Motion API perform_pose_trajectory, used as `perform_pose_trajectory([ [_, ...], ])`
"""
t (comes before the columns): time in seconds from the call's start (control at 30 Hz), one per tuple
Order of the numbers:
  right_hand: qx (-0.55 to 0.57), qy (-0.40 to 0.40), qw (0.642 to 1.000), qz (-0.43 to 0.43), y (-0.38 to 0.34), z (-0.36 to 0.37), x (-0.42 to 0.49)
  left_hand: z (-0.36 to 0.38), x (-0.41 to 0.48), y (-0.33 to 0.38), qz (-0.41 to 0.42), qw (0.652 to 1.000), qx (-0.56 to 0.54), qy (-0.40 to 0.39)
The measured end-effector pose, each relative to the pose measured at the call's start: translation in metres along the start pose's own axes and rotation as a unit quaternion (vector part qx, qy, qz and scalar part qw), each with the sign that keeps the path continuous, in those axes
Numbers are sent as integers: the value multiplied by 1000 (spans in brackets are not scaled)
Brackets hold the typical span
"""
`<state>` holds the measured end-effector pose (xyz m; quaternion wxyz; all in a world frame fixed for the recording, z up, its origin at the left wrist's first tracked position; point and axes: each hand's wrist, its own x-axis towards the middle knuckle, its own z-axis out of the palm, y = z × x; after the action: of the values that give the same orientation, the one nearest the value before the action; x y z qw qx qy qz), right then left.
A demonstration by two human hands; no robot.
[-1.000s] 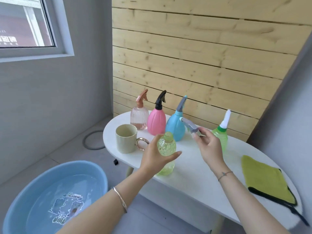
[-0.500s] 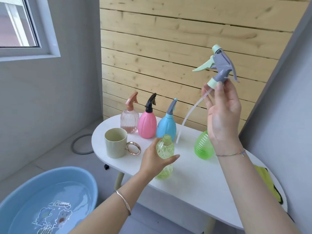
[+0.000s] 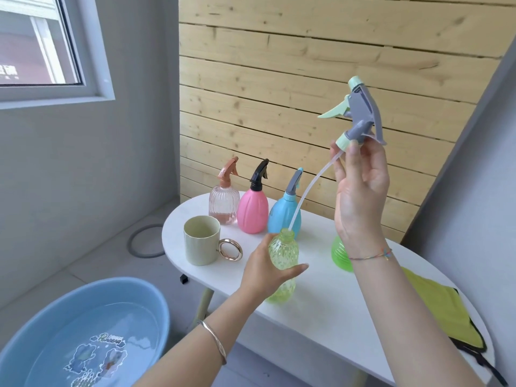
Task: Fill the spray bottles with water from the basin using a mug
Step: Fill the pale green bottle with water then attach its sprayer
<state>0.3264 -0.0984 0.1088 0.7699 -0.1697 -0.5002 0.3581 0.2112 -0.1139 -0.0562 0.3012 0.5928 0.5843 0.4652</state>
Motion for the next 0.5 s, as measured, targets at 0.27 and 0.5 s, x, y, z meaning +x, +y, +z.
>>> perform_pose_trajectory([
  [0.27,-9,-26,999,20,9,-5,-6,-1,0,0,1,1000,5,-8],
  [0.5,-89,-111,974,175,23,-33,-32,-30,12,-17,-30,981,62,-183],
])
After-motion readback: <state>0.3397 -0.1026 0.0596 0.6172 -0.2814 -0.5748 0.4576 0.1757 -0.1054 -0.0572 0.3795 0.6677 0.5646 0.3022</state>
